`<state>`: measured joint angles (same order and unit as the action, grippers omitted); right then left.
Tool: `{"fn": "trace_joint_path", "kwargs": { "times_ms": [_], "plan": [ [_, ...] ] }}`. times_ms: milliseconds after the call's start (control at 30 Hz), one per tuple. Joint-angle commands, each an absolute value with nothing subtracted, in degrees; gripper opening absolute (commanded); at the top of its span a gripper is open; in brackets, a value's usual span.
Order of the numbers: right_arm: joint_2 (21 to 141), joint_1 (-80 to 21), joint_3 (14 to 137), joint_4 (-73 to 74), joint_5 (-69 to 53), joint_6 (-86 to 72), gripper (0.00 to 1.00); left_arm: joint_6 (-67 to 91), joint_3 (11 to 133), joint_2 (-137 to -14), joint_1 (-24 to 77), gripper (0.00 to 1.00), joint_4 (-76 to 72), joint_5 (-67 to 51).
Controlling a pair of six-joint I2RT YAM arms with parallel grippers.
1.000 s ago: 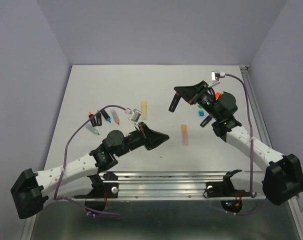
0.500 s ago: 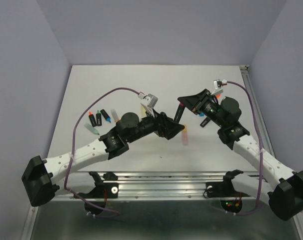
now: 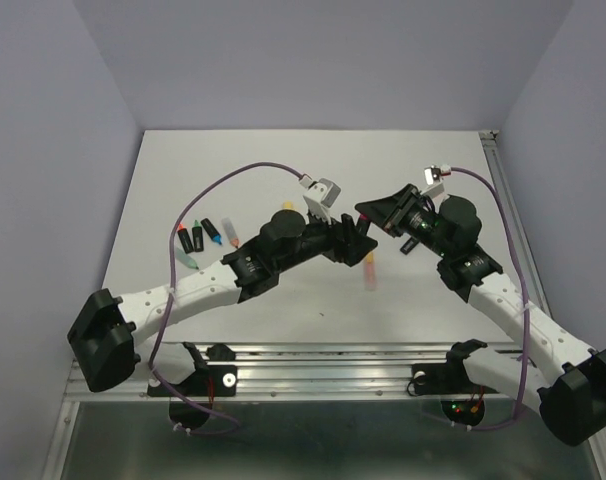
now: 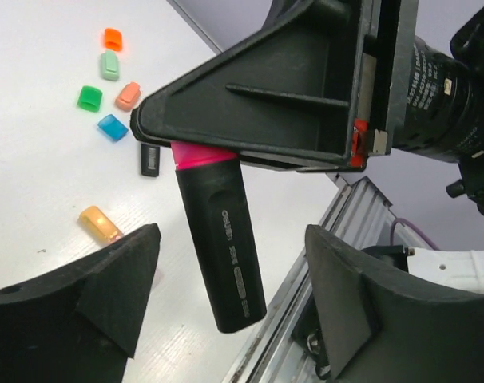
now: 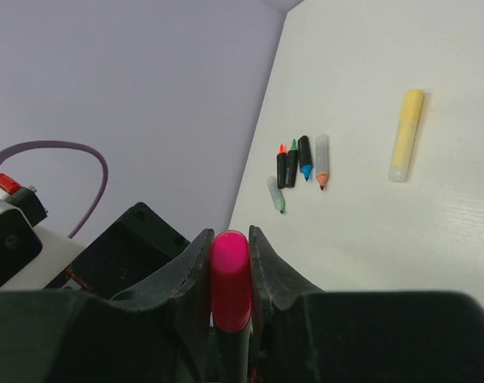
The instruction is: Open the pen caps
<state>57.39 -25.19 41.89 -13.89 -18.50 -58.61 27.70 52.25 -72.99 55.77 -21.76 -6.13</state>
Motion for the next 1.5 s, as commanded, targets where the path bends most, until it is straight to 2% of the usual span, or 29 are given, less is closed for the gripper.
{"fn": "trace_joint_path", "kwargs": {
  "times_ms": [0,167,267,400,433,500,533,633,767,800,900,1133,1233,1333,1433,1467],
  "plan": [
    [56.60,-25.49,40.78,-14.15,-19.86,-59.94,0.01,25.14,56.69,-74.09,55.81,0.81,-21.89,-5.01],
    [57.13,-25.49,40.95,-13.45,-18.73,-60.12,0.01,25.66,57.39,-75.58,56.07,0.80,-21.53,-5.10],
    [57.66,-25.49,41.66,-12.74,-17.14,-60.03,0.01,24.96,57.57,-76.11,56.42,0.75,-20.92,-4.66],
    [57.92,-25.49,41.66,-12.83,-16.96,-60.56,0.01,24.44,57.66,-76.38,56.78,0.53,-20.13,-3.43],
    [57.92,-25.49,41.57,-12.83,-17.05,-60.64,0.01,24.35,57.66,-76.38,56.78,0.37,-20.04,-3.25],
    [58.01,-25.40,41.22,-12.75,-17.58,-60.64,0.01,23.73,57.66,-76.38,56.86,0.15,-19.95,-3.25],
    [58.09,-25.49,41.13,-12.40,-17.67,-60.38,0.01,23.56,57.83,-76.38,56.95,0.00,-19.60,-2.99],
    [57.75,-25.49,41.22,-11.26,-17.40,-59.77,0.01,23.12,57.31,-75.77,57.04,0.00,-19.95,-3.07],
    [56.60,-25.58,41.57,-9.85,-16.79,-58.19,0.11,24.25,53.63,-73.83,57.04,0.00,-22.41,-3.43],
    [56.43,-25.49,41.66,-9.50,-16.87,-57.84,0.23,24.43,53.00,-73.39,57.04,0.00,-23.20,-3.25],
    [55.46,-25.49,42.10,-8.79,-16.79,-56.34,0.39,24.96,51.42,-71.99,57.04,0.00,-23.90,-3.43],
    [54.41,-25.40,42.98,-6.77,-13.98,-54.14,0.48,25.84,49.75,-71.10,57.04,0.00,-24.08,-4.04],
    [55.37,-25.49,43.68,-5.98,-14.58,-53.09,0.44,26.10,49.66,-71.54,57.04,0.00,-23.99,-4.22],
    [56.25,-25.49,44.29,-5.98,-16.34,-52.91,0.32,26.28,50.18,-72.33,57.04,0.00,-23.03,-3.61],
    [57.04,-25.49,45.44,-3.26,-15.12,-51.60,0.12,26.72,51.15,-73.30,57.04,0.00,-20.31,-1.59],
    [57.30,-25.49,46.48,-0.55,-14.42,-50.72,0.01,27.15,51.76,-73.65,57.04,0.00,-19.61,-0.89]
  ]
}}
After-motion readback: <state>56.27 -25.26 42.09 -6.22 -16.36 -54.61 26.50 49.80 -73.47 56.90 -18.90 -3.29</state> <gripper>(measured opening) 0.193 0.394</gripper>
